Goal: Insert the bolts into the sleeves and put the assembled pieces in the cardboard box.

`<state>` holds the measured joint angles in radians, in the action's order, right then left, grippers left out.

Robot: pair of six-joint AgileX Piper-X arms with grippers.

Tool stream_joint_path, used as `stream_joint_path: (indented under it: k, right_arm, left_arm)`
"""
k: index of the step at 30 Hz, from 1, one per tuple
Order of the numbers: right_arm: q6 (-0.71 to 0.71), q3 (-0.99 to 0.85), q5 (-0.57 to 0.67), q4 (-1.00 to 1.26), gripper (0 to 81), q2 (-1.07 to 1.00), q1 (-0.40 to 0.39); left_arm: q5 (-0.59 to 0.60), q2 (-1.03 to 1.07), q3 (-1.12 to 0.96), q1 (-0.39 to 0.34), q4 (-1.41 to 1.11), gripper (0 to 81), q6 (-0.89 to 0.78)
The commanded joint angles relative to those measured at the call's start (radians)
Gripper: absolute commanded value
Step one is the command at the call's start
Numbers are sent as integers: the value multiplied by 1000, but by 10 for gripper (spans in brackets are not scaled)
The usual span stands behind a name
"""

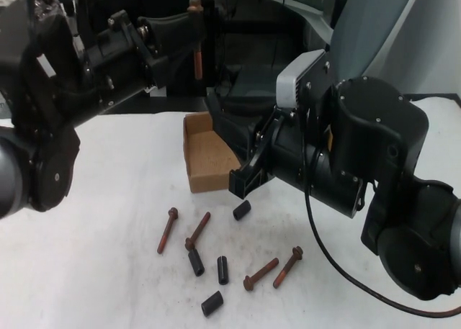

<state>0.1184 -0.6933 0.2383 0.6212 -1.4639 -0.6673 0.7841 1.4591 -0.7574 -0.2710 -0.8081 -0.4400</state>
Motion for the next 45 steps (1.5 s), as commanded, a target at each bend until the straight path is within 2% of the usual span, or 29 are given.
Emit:
stream_joint_path:
  k: [1,35,45]
  right_arm:
    - [3,-11,4,25,8,4,1]
    - [-8,-32,1,46,8,4,5]
    - [-35,-32,-23,-10,8,4,5]
  left_arm:
    - [-5,-1,-10,-16,-12,3,2]
    - [17,-1,-10,-13,46,3,35]
    - [13,-1,-10,-16,-108,3,-112]
